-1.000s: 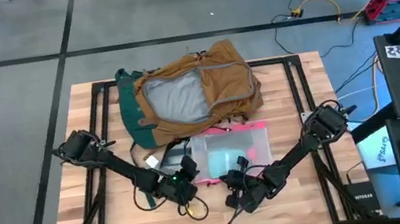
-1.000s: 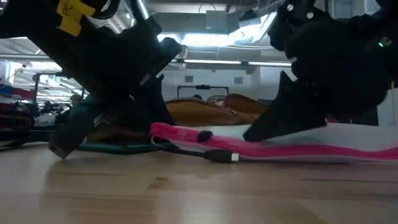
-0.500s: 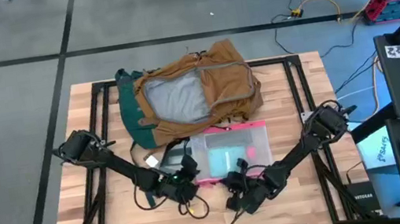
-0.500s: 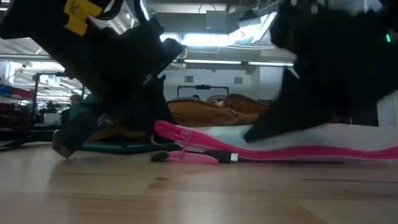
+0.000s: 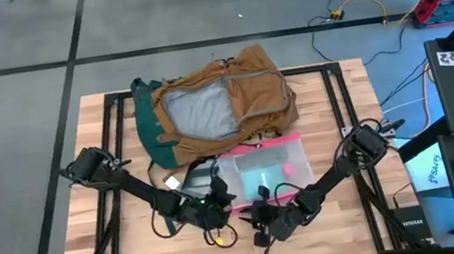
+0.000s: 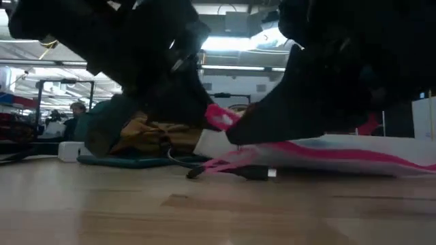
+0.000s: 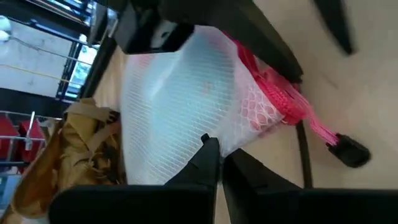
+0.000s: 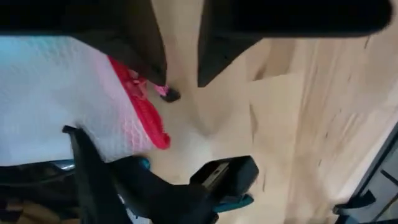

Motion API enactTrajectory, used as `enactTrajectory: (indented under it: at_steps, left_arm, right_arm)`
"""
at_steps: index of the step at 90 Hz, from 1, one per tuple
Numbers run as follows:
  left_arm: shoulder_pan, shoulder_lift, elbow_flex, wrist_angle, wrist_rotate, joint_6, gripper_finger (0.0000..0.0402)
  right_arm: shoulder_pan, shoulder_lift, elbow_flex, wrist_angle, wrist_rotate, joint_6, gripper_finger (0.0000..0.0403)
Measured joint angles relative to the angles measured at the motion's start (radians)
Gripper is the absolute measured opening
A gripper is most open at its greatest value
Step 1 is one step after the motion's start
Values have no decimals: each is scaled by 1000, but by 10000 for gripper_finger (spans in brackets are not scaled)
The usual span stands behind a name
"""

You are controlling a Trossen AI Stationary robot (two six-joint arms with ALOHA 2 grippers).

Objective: Unpack backpack
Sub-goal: Open the pink zipper pouch

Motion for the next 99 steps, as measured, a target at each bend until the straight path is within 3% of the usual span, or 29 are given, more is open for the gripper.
enactTrajectory:
  at_steps: [13, 26, 70, 99]
  left_arm:
    - [0, 0, 0, 3, 0, 5, 0]
    - [0, 0, 0, 10, -1, 9, 0]
    - [-2, 0, 0, 48, -13, 22, 0]
    - [-2, 0, 0, 44, -8, 25, 0]
  right_arm:
    - [-1, 0, 0, -15, -1, 1, 148]
    - [-5, 0, 1, -61, -6, 30, 172]
    - [-15, 0, 1, -103, 93, 60, 177]
    - [-18, -3, 3, -175, 101, 120, 177]
